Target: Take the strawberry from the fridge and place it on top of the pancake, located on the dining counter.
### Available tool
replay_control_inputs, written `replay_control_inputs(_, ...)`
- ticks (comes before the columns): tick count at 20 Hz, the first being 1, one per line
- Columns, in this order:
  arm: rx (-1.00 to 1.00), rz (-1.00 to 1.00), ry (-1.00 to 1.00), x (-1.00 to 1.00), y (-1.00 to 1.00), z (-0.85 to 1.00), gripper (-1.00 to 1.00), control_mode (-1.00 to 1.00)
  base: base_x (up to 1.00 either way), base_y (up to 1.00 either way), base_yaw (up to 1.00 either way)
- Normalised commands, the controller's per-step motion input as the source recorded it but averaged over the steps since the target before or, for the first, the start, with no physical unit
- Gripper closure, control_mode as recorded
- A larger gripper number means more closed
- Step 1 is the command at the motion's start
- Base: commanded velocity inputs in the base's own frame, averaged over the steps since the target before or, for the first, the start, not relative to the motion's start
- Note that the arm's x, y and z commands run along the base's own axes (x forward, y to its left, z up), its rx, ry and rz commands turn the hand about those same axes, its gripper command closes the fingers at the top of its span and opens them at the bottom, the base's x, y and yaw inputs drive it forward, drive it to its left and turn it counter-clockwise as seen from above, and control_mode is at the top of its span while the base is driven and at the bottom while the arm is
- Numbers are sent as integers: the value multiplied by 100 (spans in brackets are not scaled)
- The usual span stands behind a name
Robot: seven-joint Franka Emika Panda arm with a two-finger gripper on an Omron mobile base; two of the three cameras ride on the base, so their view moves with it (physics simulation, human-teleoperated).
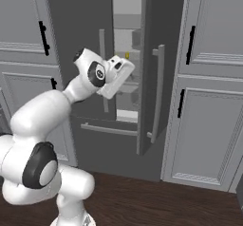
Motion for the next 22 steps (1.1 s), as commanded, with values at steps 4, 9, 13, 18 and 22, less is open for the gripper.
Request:
replay_control_inputs(4,-42,26,51,70,0,0,-100,-100,0,0,0)
replay_control_inputs(9,-39,23,51,34,7,-26,-100,-100,0,0,0)
replay_control_inputs(13,-16,9,20,1,-6,-32,-100,-100,0,0,0)
replay_control_inputs(18,-1,5,11,48,-40,-9,-100,-100,0,0,0)
replay_control_inputs(22,-6,15,7,68,-25,0,-100,-100,0,0,0)
